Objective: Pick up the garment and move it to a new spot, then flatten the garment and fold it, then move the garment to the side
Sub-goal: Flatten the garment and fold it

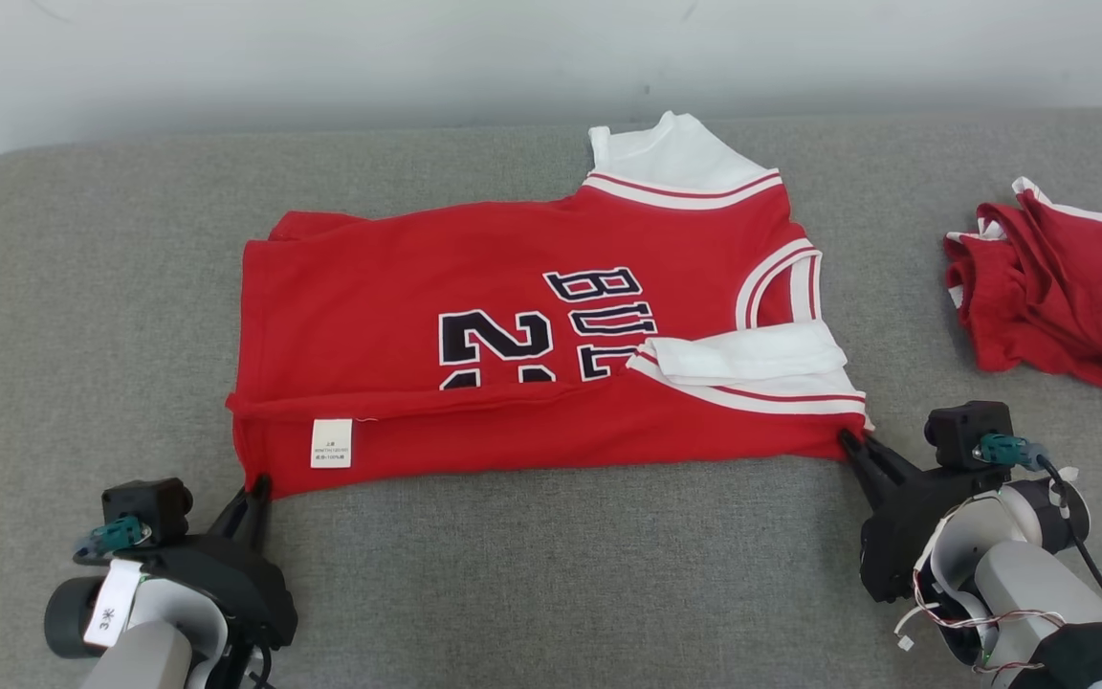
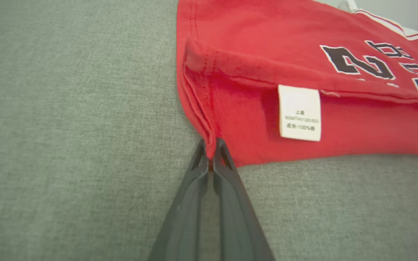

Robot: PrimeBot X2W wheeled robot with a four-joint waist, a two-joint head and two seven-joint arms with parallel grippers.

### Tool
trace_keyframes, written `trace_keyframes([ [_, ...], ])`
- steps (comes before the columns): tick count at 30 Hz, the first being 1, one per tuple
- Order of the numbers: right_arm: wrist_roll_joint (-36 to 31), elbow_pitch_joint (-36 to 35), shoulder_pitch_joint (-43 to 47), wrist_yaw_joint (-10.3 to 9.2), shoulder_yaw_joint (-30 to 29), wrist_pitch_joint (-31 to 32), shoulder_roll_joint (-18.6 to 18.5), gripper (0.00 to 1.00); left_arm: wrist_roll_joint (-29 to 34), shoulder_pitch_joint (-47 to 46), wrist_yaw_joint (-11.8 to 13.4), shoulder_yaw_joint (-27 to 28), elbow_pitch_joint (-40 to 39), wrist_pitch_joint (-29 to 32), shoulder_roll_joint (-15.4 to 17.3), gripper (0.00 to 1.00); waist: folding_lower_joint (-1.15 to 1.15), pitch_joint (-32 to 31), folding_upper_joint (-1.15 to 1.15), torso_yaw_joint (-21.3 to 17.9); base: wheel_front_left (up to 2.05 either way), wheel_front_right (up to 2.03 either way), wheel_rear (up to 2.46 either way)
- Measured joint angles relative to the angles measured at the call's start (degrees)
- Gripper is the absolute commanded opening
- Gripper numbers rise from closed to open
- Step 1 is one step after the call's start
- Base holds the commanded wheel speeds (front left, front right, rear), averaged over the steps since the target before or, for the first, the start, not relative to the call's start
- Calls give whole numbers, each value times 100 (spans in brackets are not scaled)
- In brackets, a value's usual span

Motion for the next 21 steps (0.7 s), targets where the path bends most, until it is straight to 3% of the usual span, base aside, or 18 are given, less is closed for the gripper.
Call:
trace_keyframes([
  [9,423,-80,129,126,-322,-296,-16,0,-69,105,-47,42,104,-125,-12,0,0,-316,0,28,0,0,0],
  [21,770,-594,1458,221,-506,-486,-274,0,-148,987,-99,-66,55,-130,-12,0,-1,-947,0,35,0,0,0],
])
